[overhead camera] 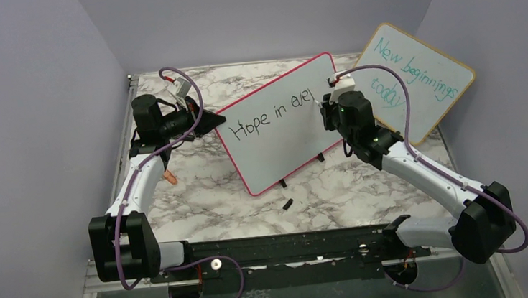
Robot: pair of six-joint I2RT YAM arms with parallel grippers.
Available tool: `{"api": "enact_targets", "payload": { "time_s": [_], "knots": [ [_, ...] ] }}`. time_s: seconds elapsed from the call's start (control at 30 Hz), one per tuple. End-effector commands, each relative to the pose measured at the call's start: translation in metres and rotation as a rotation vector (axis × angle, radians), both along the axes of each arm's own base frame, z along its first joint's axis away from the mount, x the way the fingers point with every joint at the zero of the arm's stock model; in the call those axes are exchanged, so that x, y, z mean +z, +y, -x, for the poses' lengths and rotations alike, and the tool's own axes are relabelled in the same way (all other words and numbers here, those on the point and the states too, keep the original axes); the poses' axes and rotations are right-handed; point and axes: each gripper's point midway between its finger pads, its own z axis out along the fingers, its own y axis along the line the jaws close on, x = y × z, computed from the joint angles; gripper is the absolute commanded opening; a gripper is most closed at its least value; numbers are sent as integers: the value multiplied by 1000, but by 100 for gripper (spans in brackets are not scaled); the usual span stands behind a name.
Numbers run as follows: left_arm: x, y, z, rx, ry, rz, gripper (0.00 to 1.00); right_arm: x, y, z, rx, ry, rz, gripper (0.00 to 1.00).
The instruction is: Write a sentence on the whiteboard
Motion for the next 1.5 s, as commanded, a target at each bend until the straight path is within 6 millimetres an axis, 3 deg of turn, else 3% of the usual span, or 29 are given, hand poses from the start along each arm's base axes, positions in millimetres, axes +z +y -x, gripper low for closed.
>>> {"api": "enact_targets", "payload": {
  "time_s": [0.0, 1.1, 1.47],
  "knots": [
    [-48, 6, -3, 26, 44, -107, 0, -9, -2, 7, 8, 33, -3, 1],
    [-48, 6, -2, 23, 43, -107, 0, 39, 12, -18, 24, -96, -43, 1],
    [-48, 6, -2, 24, 43, -107, 0, 40, 9, -23, -2, -104, -36, 1]
  ]
}}
